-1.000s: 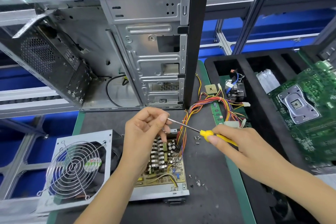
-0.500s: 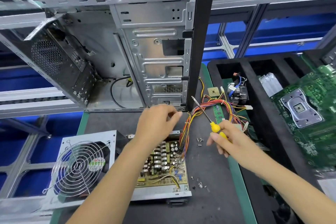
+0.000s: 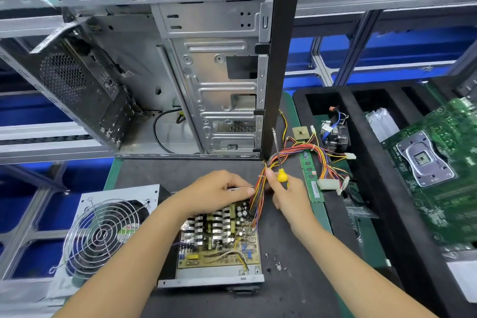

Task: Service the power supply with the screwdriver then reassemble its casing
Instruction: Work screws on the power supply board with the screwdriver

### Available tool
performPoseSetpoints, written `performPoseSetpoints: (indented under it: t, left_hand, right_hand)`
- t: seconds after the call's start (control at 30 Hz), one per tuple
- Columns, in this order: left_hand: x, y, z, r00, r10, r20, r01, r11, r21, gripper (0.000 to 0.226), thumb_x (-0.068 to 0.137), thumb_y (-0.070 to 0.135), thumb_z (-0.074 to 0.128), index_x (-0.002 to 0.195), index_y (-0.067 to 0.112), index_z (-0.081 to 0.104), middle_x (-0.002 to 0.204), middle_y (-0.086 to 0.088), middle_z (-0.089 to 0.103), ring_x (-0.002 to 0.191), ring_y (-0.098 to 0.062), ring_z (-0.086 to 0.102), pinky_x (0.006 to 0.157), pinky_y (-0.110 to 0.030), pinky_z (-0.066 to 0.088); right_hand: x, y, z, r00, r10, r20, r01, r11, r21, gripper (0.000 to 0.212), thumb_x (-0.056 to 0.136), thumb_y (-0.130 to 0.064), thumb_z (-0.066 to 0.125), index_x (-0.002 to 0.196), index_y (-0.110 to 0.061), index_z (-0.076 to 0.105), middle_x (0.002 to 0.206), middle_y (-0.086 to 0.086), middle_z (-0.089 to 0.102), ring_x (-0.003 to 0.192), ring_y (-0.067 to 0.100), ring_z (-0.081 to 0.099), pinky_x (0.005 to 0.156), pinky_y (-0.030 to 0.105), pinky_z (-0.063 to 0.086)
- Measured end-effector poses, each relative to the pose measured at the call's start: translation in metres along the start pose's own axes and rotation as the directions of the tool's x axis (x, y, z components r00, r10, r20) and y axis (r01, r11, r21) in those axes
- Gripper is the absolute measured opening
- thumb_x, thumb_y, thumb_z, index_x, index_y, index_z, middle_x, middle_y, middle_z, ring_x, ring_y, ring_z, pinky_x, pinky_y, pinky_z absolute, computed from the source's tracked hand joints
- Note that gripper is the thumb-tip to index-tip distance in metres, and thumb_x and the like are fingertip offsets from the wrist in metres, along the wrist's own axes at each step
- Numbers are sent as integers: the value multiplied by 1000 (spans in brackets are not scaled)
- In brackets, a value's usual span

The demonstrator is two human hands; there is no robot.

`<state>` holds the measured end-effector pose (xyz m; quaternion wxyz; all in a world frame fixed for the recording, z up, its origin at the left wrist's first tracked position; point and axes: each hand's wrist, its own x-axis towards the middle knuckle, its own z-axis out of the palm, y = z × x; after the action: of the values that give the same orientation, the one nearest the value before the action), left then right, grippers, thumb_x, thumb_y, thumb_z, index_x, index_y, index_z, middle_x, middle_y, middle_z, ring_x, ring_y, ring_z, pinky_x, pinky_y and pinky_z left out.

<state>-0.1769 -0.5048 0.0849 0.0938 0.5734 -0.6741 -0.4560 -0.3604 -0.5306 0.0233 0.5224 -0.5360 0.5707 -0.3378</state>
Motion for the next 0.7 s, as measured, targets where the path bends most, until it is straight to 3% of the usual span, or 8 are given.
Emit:
performPoseSetpoints:
  t: [0.03, 0.1, 0.2, 0.33, 0.43, 0.53, 0.7]
  left_hand:
    - [0, 1, 0, 1000, 4, 6, -4, 1000, -15, 28, 98, 36, 54, 108, 17, 73, 106, 13, 68, 100, -4, 62, 98, -35, 45]
    - [1, 3, -1, 1000, 15, 19, -14, 998, -65, 28, 99, 30, 54, 114, 15, 71, 119, 8, 68, 113, -10, 61, 105, -40, 42]
    - [2, 3, -1, 999, 14, 40, -9, 994, -105, 28, 100, 28, 53, 114, 11, 71, 120, 4, 68, 115, -14, 61, 106, -43, 41]
    - [3, 2, 0, 1000, 9, 14, -8, 996, -92, 27, 100, 28, 52, 115, 17, 71, 117, 7, 69, 114, -13, 61, 105, -45, 42]
    - [2, 1, 3, 999, 5, -32, -4, 999, 44, 25, 100, 37, 49, 108, 29, 71, 103, 8, 72, 103, -15, 63, 98, -46, 46]
    - [0, 4, 5, 995, 21, -93, -9, 992, 128, 25, 101, 38, 48, 107, 31, 71, 89, 9, 71, 85, -11, 61, 87, -39, 50]
    - [-2, 8, 6, 991, 48, -122, -26, 983, 180, 23, 102, 35, 45, 89, 40, 63, 57, 28, 53, 60, 7, 49, 67, -28, 38]
  right_hand:
    - [-1, -1, 0, 1000, 21, 13, -21, 999, 27, 48, 89, -49, 54, 73, -4, 61, 41, -2, 43, 39, 9, 39, 47, 21, 32]
    - [-2, -3, -3, 999, 36, 33, -39, 995, 90, 38, 88, -44, 59, 82, -7, 66, 40, -4, 39, 38, 10, 36, 42, 17, 29]
    - [-5, -8, -7, 997, 55, 50, -62, 985, 161, 26, 87, -35, 66, 85, -9, 68, 42, -8, 40, 39, 11, 32, 40, 17, 27]
    - [-11, -15, -11, 994, 55, 94, -80, 954, 289, 18, 89, -22, 65, 73, -15, 59, 40, -10, 51, 36, 9, 25, 39, 18, 23]
    - [-17, -18, -13, 996, 26, 82, -52, 943, 329, 19, 89, -19, 65, 71, -17, 59, 41, -10, 52, 36, 8, 24, 39, 18, 22]
    - [-23, -20, -16, 997, -20, 80, -7, 945, 326, 19, 89, -18, 64, 79, -4, 59, 51, -8, 62, 36, 8, 24, 38, 17, 23]
    - [-33, -21, -22, 993, -99, 57, 77, 950, 304, 28, 88, -20, 65, 87, 8, 63, 54, -11, 62, 39, 7, 27, 40, 16, 25]
